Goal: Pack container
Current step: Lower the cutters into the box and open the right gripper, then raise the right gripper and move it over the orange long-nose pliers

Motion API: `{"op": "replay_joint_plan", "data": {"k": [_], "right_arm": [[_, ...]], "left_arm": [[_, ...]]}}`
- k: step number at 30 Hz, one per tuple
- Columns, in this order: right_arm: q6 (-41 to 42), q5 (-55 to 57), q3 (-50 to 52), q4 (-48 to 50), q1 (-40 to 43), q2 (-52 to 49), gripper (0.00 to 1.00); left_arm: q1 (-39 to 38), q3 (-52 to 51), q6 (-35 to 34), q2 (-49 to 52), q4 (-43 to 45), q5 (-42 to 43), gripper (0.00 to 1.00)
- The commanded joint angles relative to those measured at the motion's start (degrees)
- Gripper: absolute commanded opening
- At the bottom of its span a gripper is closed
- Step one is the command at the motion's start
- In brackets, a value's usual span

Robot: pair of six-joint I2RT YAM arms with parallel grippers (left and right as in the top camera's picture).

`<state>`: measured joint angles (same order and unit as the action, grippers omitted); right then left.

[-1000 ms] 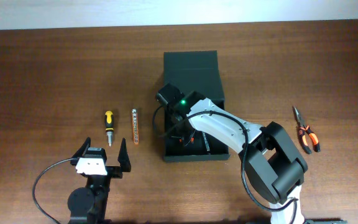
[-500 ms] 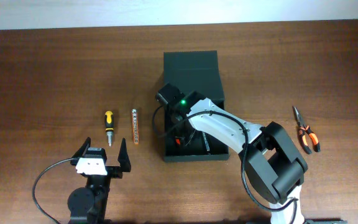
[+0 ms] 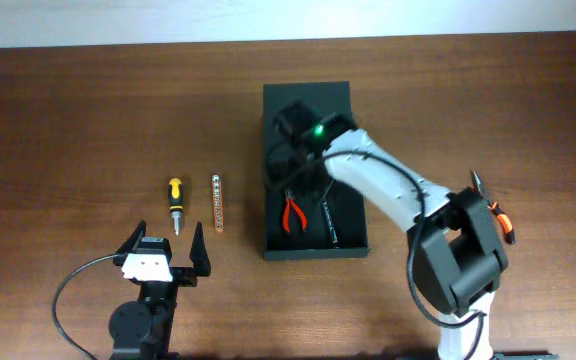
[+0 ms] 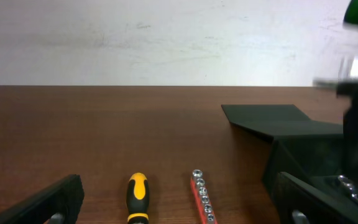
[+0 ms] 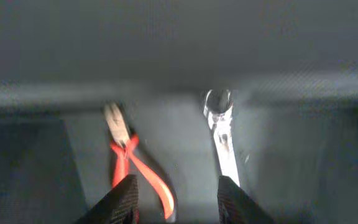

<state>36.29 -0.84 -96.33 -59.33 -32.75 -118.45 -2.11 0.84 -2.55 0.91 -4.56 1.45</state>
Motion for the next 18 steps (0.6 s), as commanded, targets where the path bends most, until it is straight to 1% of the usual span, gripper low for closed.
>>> {"op": "replay_joint_plan", "data": {"k": [1, 6, 10, 11, 12, 13, 14, 15, 17, 18], "right_arm": [[-4.8, 1.6, -6.5, -1.1, 2.4, -0.2, 0.41], [-10.4, 1.8, -15.8, -3.9, 4.7, -0.2, 0.45], [-11.0, 11.1, -27.5, -12.2, 7.6, -0.2, 0.52], [-11.0, 13.5, -30.9, -15.1, 8.7, -0.2, 0.55], [-11.0, 15.2, -34.3, -18.0, 9.8, -0.2, 0.62], [-11.0, 16.1, -36.9, -20.2, 10.8, -0.2, 0.65], [-11.1, 16.9, -41.2, -24.0, 12.6, -0.2, 0.73], [-11.3, 17.0, -44.2, -26.5, 14.0, -0.2, 0.77], [-12.6, 17.0, -49.6, -31.5, 17.0, -0.2, 0.91], [-13.2, 17.0, -51.4, -33.3, 18.1, -0.2, 0.95]], "left_arm": [[0.4, -0.3, 1.1, -0.2, -0.2, -0.4, 0.99], [0.4, -0.3, 1.1, -0.2, -0.2, -0.4, 0.99], [0.4, -0.3, 1.1, -0.2, -0.2, -0.4, 0.99], [0.4, -0.3, 1.1, -0.2, -0.2, -0.4, 0.99], [0.4, -0.3, 1.1, -0.2, -0.2, -0.4, 0.99], [0.4, -0.3, 1.1, -0.2, -0.2, -0.4, 0.99], [0.4, -0.3, 1.1, -0.2, -0.2, -0.4, 0.99], [0.4, -0.3, 1.1, -0.2, -0.2, -0.4, 0.99], [0.4, -0.3, 1.1, -0.2, -0.2, -0.4, 0.99], [0.4, -0.3, 1.1, -0.2, -0.2, -0.4, 0.99]]}}
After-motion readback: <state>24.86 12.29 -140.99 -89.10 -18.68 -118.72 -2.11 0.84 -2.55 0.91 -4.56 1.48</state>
